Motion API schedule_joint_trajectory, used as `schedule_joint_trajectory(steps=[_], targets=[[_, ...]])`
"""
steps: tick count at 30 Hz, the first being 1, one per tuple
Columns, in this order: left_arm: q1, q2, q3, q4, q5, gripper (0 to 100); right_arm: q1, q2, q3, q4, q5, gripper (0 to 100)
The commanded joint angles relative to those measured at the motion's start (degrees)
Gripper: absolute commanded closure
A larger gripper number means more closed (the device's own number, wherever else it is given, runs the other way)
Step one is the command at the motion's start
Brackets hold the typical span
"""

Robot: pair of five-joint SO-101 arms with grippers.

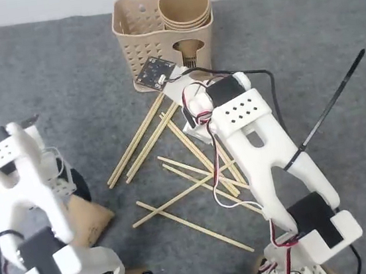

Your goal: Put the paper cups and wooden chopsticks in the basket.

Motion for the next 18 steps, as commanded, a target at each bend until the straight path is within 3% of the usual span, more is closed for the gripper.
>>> schedule_joint_trajectory(steps=[1,5,9,18], targets=[[-4.1,-1.8,0.9,-0.7,-0.8,80,0.1,-3.4,-0.4,-0.6,1.1,81.8],[-9.0,-1.9,0.9,-0.2,-5.4,83,0.1,-3.4,-0.5,-0.8,0.9,81.8],[-9.5,-1.8,0.8,2.0,-9.4,99,0.1,-3.4,-0.7,-1.0,0.5,81.8],[-9.3,-1.8,0.5,2.0,-9.7,99,1.7,-3.4,-0.7,-2.9,-2.2,81.8]])
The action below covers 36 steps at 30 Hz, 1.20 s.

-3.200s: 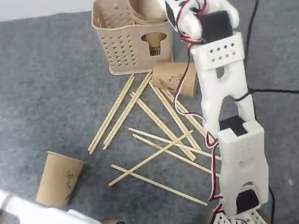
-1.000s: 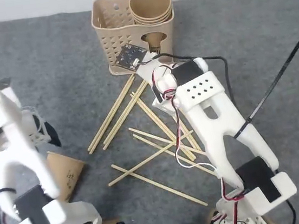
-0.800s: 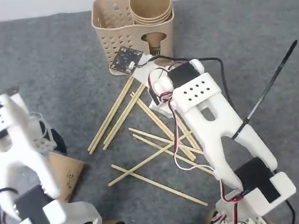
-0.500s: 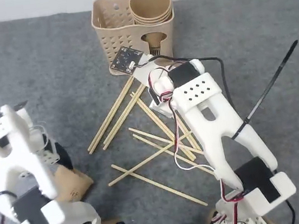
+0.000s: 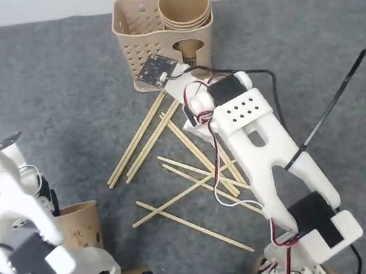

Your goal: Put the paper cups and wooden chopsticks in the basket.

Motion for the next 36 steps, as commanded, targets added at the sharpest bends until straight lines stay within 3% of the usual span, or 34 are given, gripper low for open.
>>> schedule_joint_trajectory(steps=[1,8,15,20,24,29,36], targets=[[0.5,-1.9,-0.7,2.0,-0.5,99,0.9,-3.4,-0.5,-1.4,-1.1,81.8],[7.5,-1.9,-7.5,2.0,-0.1,99,0.7,-3.5,-0.4,-0.8,-0.8,81.8],[9.6,-2.0,-26.3,2.1,6.3,99,0.9,-8.9,-0.3,2.7,-0.7,81.8],[15.0,-1.9,-34.2,2.1,11.1,99,0.7,-16.7,4.5,2.4,-0.7,81.8],[20.3,-1.9,-34.6,1.7,14.3,99,0.6,-22.5,10.8,-1.6,-0.7,81.8],[21.5,-1.2,-33.3,-0.6,21.5,99,0.6,-25.5,16.6,-5.9,-0.4,81.8],[24.7,-1.8,-17.9,-15.1,24.7,99,-0.7,-25.5,18.0,-6.0,1.0,81.8]])
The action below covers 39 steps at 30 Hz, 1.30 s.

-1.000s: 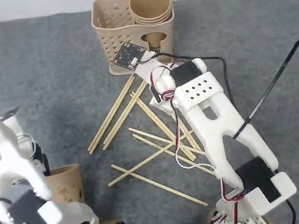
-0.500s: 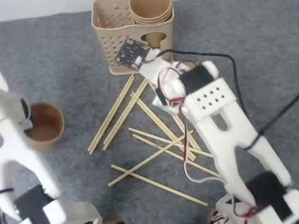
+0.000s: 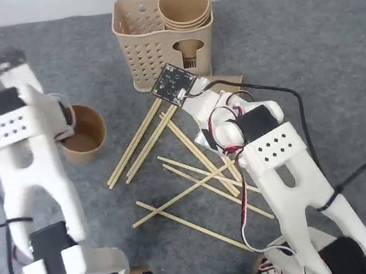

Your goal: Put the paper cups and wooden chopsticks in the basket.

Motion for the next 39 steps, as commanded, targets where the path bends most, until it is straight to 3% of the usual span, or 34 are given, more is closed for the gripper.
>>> schedule_joint_trajectory(steps=[1,13,19,22,35,39], targets=[[1.3,-1.8,5.7,-9.1,1.2,99,-0.9,-2.9,0.1,-1.4,1.1,81.8],[-2.4,-1.4,11.6,-17.0,1.2,98,-1.7,-2.9,3.3,-4.4,1.2,81.8],[-4.9,-1.9,12.4,-16.1,0.9,70,-2.3,-2.9,3.3,-4.4,1.2,81.8],[-6.2,-1.9,12.1,-15.5,0.8,62,-2.3,-2.9,3.3,-4.5,1.2,81.8],[-13.0,-1.9,-11.5,6.5,-3.8,61,-2.4,-1.2,5.2,-9.0,0.0,81.8],[-15.6,-2.0,-16.4,10.4,-6.0,61,-2.4,2.4,5.8,-16.2,-12.5,81.6]])
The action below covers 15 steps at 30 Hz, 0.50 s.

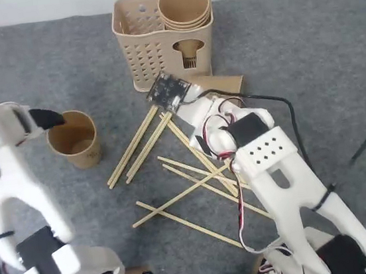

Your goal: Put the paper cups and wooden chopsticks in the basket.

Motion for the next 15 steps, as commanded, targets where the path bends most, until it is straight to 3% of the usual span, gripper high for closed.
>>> schedule_joint_trajectory(steps=[1,7,15], targets=[[-2.5,-2.2,-5.2,3.3,-2.3,61,-0.4,1.6,-0.4,-7.4,-12.0,81.6],[-10.8,-6.2,-5.0,3.1,-2.7,61,-5.1,3.2,-0.4,-19.1,-28.2,81.5],[-23.9,-7.7,-2.2,-1.4,-6.4,61,-15.2,3.7,-0.4,-32.5,-29.7,81.4]])
